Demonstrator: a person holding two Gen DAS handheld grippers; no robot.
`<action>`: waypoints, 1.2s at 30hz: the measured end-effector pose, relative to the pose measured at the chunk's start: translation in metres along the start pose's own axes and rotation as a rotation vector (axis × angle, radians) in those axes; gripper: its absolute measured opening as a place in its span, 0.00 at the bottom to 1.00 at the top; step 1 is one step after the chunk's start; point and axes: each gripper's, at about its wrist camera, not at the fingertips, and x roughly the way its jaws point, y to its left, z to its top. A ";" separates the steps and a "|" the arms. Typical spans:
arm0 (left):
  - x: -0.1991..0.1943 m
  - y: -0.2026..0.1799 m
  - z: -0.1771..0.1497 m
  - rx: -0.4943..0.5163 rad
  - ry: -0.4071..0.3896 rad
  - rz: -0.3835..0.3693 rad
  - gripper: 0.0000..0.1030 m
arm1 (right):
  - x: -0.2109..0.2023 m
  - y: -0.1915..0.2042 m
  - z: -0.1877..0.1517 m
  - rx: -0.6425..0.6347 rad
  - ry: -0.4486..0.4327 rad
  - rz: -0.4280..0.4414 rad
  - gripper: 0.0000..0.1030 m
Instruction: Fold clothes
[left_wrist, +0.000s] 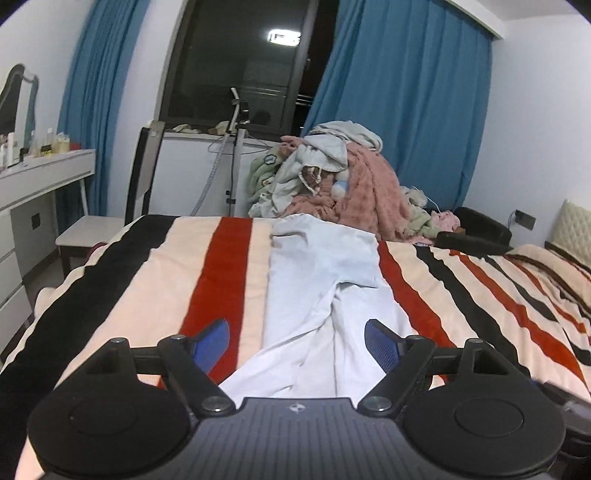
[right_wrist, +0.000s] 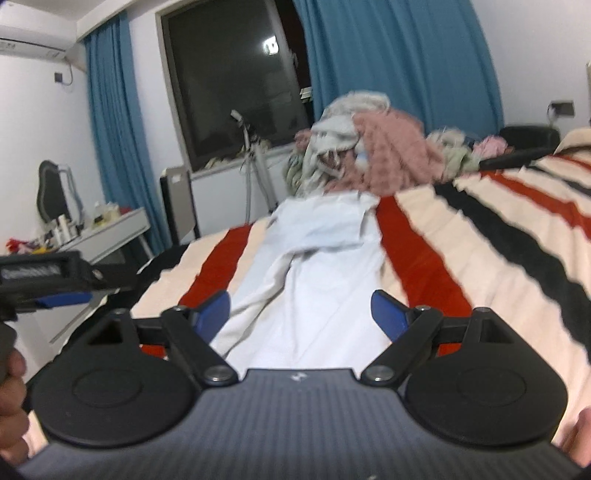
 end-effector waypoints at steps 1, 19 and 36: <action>-0.003 0.006 0.003 -0.014 -0.005 0.007 0.80 | 0.002 0.002 -0.002 0.002 0.022 0.022 0.75; -0.040 0.172 0.038 -0.425 -0.101 0.254 0.81 | 0.100 0.186 -0.051 -0.412 0.543 0.549 0.52; -0.047 0.178 0.028 -0.507 -0.032 0.189 0.81 | 0.006 0.137 -0.015 -0.256 0.283 0.358 0.07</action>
